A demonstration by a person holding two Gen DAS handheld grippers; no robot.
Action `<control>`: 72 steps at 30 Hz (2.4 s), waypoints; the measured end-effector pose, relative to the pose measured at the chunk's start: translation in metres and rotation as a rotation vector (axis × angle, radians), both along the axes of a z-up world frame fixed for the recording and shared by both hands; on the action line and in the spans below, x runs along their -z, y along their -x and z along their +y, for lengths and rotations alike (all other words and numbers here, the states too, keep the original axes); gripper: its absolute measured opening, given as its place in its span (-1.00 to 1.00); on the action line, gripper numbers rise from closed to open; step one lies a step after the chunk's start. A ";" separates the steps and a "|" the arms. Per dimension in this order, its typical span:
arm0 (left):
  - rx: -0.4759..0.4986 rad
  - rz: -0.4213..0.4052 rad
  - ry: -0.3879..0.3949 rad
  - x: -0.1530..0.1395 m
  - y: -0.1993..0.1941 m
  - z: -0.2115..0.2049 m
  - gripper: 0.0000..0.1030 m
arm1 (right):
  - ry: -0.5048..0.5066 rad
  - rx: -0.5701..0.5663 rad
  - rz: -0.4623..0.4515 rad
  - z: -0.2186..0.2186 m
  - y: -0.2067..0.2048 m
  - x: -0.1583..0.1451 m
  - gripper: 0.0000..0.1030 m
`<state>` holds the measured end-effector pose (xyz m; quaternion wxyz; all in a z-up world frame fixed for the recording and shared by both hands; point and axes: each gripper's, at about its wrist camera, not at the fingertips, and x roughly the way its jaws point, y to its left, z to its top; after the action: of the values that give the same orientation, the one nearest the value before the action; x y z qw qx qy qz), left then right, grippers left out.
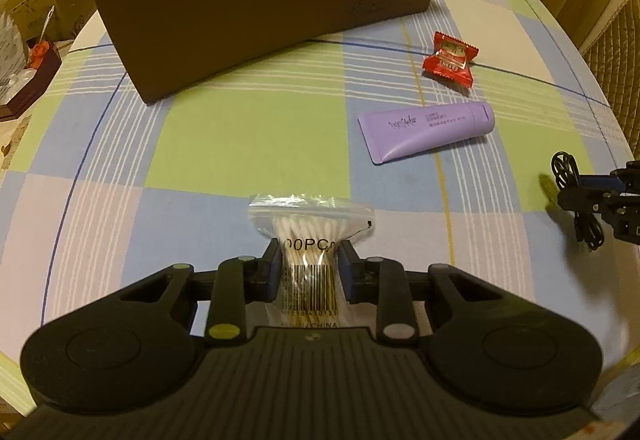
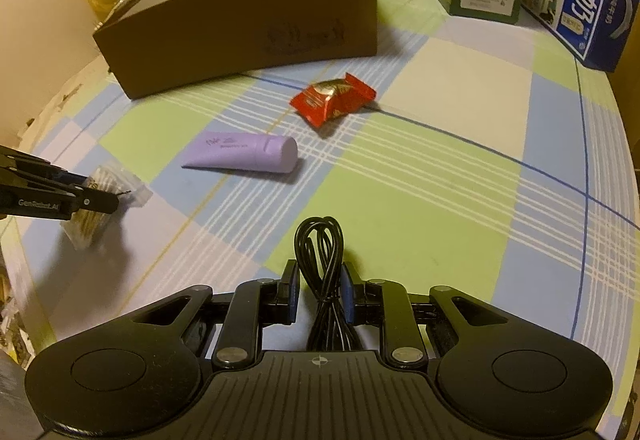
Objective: Organize objects
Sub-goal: 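Lift the swab bag with the left tool while the right tool lifts the cable, then carry the swab bag with the left tool while the right tool carries the cable into the brown box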
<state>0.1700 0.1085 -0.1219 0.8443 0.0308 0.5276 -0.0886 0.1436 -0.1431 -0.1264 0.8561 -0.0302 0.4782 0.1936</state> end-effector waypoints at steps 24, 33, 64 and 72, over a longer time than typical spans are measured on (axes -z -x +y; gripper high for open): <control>-0.015 -0.106 0.030 -0.045 -0.012 0.007 -0.58 | -0.112 -0.095 -0.115 0.030 -0.020 -0.041 -0.67; -0.006 -0.179 0.047 -0.076 -0.025 0.009 -0.58 | -0.159 -0.146 -0.170 0.043 -0.042 -0.069 -0.67; -0.064 -0.348 0.011 -0.134 -0.145 0.052 -0.58 | -0.271 -0.240 -0.308 0.118 -0.176 -0.135 -0.67; -0.076 -0.312 0.006 -0.120 -0.176 0.062 -0.58 | -0.256 -0.227 -0.276 0.135 -0.206 -0.121 -0.67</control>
<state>0.3461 0.1707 -0.0020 0.9187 0.0217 0.3907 -0.0525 0.3500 -0.0084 -0.0054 0.8832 -0.0009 0.3213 0.3417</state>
